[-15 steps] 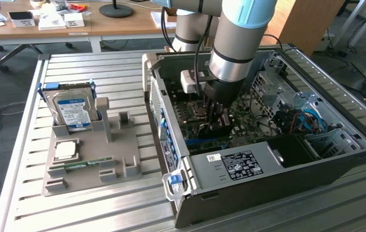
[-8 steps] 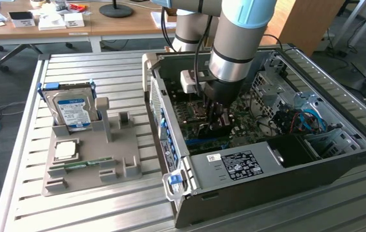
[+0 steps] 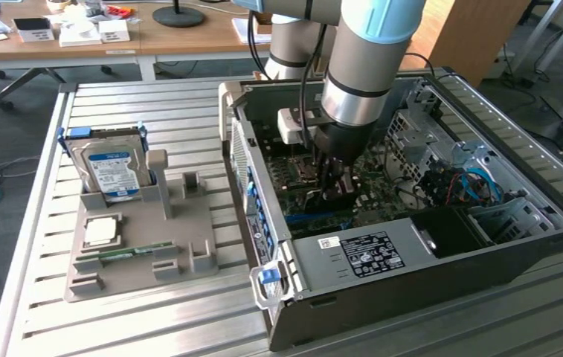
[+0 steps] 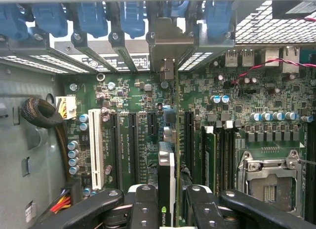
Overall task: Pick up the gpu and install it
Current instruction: 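Insert the gpu into the slot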
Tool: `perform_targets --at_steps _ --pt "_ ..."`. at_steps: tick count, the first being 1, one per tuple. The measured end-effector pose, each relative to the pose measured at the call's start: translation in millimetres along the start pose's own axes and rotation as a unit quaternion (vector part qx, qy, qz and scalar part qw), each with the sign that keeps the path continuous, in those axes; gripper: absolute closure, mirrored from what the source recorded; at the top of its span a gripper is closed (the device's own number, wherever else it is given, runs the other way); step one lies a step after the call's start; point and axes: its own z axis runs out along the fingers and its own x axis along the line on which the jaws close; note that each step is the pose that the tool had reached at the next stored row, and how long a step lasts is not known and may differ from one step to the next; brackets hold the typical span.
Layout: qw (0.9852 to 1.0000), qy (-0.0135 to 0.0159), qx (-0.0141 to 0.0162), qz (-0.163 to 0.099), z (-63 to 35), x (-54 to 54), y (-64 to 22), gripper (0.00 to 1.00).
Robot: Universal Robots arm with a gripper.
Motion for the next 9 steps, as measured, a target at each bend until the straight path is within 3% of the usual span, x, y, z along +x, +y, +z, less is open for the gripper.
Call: perform_targets --at_steps 9 --pt "1.0000 0.0000 0.0000 0.000 0.6 -0.4 0.1 0.73"
